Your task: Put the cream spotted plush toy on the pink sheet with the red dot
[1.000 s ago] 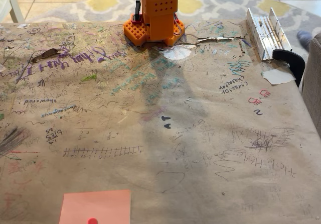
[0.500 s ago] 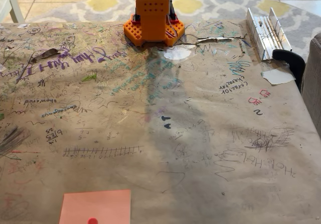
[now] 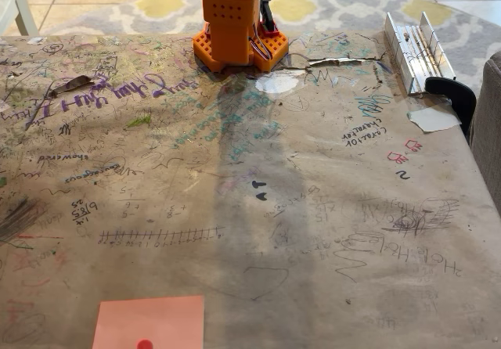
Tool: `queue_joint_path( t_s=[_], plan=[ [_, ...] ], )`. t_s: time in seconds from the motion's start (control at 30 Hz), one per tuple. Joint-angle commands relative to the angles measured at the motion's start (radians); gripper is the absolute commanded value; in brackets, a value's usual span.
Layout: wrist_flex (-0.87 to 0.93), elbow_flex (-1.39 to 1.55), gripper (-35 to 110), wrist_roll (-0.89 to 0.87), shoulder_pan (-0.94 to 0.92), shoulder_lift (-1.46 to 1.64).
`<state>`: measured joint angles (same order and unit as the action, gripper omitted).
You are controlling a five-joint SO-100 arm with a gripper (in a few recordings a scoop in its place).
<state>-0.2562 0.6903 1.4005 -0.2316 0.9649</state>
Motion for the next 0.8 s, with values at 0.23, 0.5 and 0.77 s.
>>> queue_joint_path(
  t_s=[0.23, 0.5, 0.77],
  plan=[
    [-0.229, 0.739, 33, -0.014, 0.193, 0.657],
    [0.196, 1.437, 10, -0.278, 0.344, 1.476],
    [0.387, 2.402, 0, -0.225, 0.430, 2.405]
  ],
)
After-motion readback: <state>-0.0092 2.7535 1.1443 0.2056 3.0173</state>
